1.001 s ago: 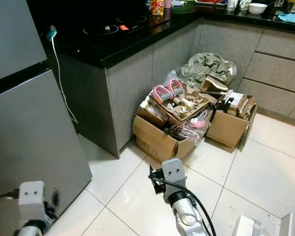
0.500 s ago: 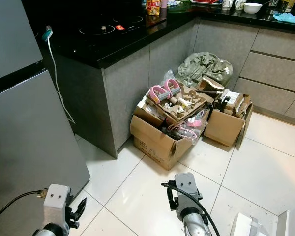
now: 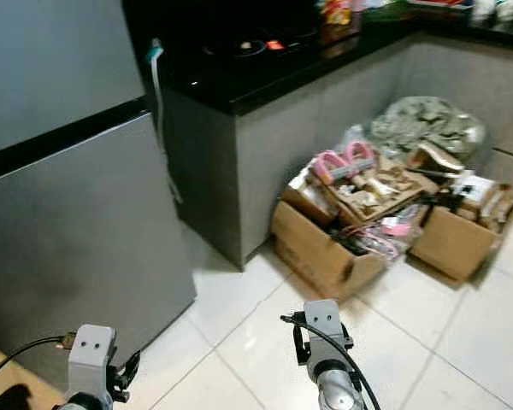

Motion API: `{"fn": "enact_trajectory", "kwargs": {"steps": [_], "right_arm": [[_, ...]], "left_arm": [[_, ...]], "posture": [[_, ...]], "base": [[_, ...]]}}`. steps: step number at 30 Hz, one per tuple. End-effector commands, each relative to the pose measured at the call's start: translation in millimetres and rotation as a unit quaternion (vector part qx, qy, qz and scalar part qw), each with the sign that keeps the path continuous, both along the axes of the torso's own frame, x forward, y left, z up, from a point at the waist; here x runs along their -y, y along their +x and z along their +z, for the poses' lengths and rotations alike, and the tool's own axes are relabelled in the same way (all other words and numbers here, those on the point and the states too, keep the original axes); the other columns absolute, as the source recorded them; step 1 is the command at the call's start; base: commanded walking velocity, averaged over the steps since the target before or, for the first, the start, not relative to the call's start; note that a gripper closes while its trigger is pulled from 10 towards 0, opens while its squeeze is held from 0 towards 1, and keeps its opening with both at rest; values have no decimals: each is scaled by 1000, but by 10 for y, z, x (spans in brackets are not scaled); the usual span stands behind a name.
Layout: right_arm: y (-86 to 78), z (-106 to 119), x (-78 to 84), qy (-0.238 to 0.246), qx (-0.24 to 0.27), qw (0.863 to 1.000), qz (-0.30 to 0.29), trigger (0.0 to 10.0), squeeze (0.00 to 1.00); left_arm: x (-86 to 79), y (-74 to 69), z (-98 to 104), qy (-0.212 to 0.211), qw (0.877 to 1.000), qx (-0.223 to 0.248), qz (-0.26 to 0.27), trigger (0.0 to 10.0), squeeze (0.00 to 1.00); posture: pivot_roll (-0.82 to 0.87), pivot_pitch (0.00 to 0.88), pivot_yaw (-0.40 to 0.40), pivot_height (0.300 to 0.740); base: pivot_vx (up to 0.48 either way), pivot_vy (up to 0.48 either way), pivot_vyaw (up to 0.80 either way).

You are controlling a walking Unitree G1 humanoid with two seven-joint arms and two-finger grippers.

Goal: Restocking fridge

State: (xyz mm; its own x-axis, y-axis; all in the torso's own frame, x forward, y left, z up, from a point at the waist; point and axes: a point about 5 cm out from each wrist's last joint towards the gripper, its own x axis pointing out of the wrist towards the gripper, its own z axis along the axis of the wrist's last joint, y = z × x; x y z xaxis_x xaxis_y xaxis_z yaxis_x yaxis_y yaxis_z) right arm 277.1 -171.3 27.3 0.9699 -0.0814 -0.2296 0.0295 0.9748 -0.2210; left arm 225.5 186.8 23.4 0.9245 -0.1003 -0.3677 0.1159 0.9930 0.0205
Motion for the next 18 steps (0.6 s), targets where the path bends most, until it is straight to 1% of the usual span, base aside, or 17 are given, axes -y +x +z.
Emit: {"fn": "enact_trajectory", "kwargs": {"steps": [1,18], "right_arm": [[-51,-69,17,-1,-18,1000,-7,10000,0],[-55,-67,23,-1,-17,1000,-11,10000,0]], "left_arm": [[-18,-45,-41,4,1000,-13,6,10000,0],[-12,-52,-62,4,1000,-20,15,10000,0]], "posture": [[-88,133,25,740],[-88,135,23,740]], "base": [[0,0,800],[0,0,794]]}}
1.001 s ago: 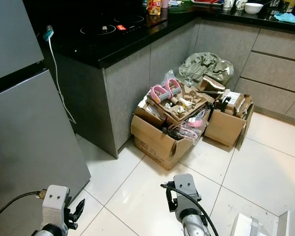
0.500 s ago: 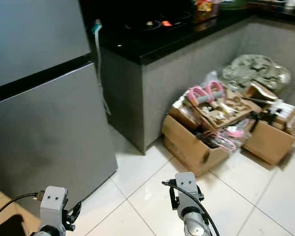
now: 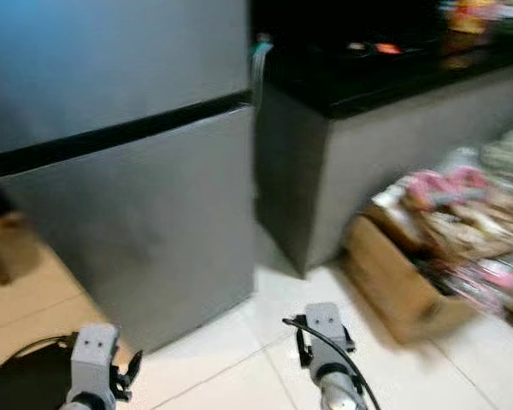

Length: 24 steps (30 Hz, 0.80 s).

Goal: Restocking fridge

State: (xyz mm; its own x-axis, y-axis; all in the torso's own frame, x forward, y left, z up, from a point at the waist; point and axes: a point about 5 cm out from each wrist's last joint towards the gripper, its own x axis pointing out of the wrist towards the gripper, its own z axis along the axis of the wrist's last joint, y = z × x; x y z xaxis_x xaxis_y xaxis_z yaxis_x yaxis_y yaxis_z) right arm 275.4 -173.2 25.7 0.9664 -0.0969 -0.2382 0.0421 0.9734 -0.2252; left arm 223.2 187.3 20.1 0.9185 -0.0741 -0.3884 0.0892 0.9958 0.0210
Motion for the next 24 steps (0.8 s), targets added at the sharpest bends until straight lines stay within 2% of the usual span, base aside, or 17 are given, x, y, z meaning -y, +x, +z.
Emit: {"fn": "enact_trajectory", "kwargs": {"steps": [1,24], "right_arm": [[-38,-50,5,1,-12,1000,-4,10000,0],[-50,-54,-9,5,-13,1000,-2,10000,0]], "left_arm": [[-5,-28,-29,2,1000,-9,1,10000,0],[-6,-37,-40,3,1000,-12,6,10000,0]], "posture": [[-88,136,23,740],[-88,139,22,740]], "base": [[0,0,794],[0,0,794]]}}
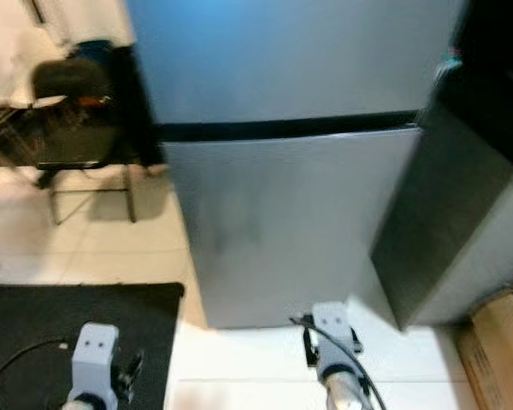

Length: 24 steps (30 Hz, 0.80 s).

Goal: Restocking fridge

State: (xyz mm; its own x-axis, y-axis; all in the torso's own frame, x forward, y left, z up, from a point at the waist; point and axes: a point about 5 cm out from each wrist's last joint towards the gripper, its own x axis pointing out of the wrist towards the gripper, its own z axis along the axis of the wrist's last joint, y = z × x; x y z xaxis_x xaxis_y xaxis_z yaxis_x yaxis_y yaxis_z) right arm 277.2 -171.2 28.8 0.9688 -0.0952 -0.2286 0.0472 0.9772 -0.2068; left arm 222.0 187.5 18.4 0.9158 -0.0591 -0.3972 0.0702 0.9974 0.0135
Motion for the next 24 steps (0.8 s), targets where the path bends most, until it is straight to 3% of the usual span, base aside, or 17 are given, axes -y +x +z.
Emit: {"fn": "enact_trajectory", "kwargs": {"steps": [1,24], "right_arm": [[-68,-84,11,-4,-19,1000,0,10000,0],[-65,-78,10,-3,-18,1000,-1,10000,0]], "left_arm": [[-4,-25,-22,6,1000,-7,-3,10000,0],[2,-20,-26,5,1000,-8,0,10000,0]], "posture": [[-88,139,22,740],[-90,140,22,740]], "base": [[0,0,794],[0,0,794]]}}
